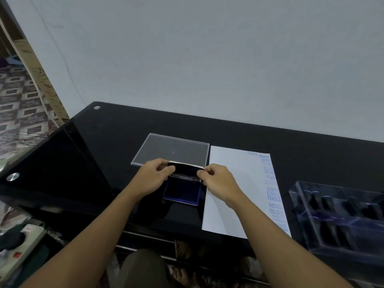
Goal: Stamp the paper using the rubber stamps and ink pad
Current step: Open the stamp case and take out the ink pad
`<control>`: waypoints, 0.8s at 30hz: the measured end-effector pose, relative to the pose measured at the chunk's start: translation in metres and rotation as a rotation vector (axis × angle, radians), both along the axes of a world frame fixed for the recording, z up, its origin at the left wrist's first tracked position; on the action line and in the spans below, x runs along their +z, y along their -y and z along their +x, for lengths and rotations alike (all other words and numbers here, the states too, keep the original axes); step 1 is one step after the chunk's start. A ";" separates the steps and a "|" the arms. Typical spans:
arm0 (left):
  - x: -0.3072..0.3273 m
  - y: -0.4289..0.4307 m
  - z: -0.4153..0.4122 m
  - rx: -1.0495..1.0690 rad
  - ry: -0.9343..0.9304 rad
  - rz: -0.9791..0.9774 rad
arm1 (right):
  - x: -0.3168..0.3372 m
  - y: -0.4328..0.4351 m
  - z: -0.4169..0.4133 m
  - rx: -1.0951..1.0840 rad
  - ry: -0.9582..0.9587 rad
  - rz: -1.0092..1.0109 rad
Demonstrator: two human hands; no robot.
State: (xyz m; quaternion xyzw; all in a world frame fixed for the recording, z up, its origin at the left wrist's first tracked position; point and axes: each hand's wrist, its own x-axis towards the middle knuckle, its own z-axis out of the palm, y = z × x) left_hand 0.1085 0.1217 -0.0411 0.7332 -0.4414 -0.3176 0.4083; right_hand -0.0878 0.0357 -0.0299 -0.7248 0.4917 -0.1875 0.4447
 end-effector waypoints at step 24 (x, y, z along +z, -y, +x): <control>0.003 0.008 -0.004 0.166 -0.030 0.149 | -0.005 -0.002 0.008 -0.037 -0.030 0.175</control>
